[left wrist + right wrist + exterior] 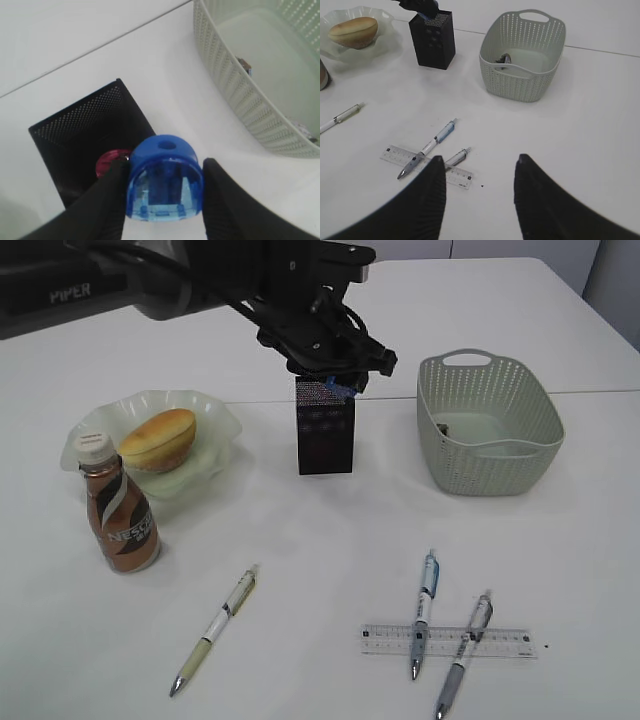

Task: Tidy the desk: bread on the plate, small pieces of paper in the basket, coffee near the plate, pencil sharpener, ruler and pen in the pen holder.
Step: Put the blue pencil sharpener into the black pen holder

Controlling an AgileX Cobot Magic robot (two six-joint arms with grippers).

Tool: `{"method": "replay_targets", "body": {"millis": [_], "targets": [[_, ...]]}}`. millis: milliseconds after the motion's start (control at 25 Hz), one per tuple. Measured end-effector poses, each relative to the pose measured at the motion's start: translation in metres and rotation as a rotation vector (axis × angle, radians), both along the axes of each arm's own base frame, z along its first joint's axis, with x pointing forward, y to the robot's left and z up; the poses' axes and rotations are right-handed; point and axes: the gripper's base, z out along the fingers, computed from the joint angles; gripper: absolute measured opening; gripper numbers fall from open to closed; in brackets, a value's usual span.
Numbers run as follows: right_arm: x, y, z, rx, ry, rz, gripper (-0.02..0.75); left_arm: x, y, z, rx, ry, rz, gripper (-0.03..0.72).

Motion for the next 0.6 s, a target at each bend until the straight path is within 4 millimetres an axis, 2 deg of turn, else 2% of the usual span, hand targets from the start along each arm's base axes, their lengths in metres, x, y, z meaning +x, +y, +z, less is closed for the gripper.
{"method": "replay_targets", "body": {"millis": [440,600], "targets": [[0.003,0.001,0.005,0.020,-0.064,0.005,0.362,0.025,0.011,-0.020,-0.068,-0.056,0.055,0.305],[0.003,0.001,0.006,0.021,-0.070,0.006,0.362,0.031,0.015,-0.020,-0.091,-0.082,0.067,0.305]]}}
